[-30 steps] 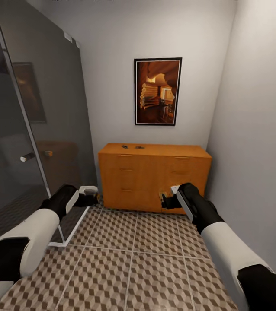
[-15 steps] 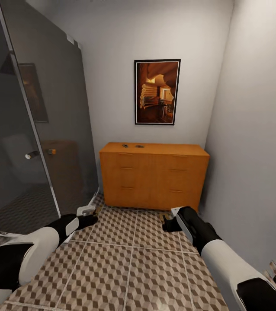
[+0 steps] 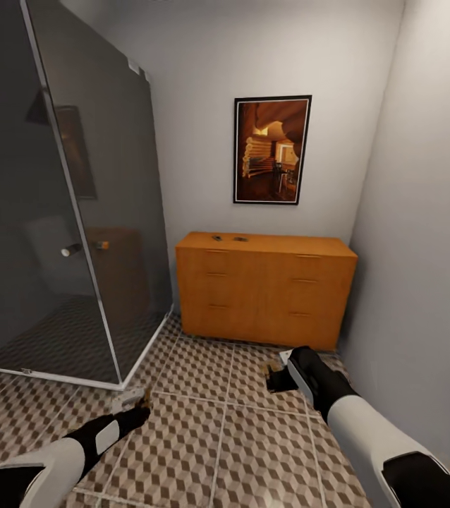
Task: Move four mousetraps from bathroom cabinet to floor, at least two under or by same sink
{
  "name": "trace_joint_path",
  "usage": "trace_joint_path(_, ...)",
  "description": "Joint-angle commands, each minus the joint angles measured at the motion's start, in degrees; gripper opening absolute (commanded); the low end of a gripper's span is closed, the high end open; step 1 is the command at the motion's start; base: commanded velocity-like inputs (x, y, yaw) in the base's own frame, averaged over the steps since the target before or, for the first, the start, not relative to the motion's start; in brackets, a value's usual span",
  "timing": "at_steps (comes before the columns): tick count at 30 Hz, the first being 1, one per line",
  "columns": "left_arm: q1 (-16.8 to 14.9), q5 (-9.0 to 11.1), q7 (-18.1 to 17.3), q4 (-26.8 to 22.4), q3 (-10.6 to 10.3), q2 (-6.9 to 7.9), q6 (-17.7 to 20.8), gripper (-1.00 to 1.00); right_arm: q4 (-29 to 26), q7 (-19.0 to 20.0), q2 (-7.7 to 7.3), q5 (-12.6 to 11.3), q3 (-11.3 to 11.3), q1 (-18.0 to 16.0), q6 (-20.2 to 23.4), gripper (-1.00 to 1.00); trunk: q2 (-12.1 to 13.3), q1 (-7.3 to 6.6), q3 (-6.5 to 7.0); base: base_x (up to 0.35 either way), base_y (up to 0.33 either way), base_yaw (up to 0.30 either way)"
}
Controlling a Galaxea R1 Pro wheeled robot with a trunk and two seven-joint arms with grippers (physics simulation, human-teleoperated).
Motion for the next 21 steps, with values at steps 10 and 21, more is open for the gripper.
trace_joint_path(10,6.7,8.9,-0.1,-0.1,0.1,-0.1,-4.1,-1.0,3.2,-0.1,-0.02,-0.1,0.3,0.0,-2.1,-1.0,0.0,0.0,-0.05,0.0,0.0,0.206)
trace_joint_path(21,6.8,9.1,-0.1,-0.2,0.1,0.16,-4.3,-1.0,7.4,-0.3,0.71,1.8,3.3,0.0,-1.7,-1.0,0.0,0.0,-0.05,0.0,0.0,0.184)
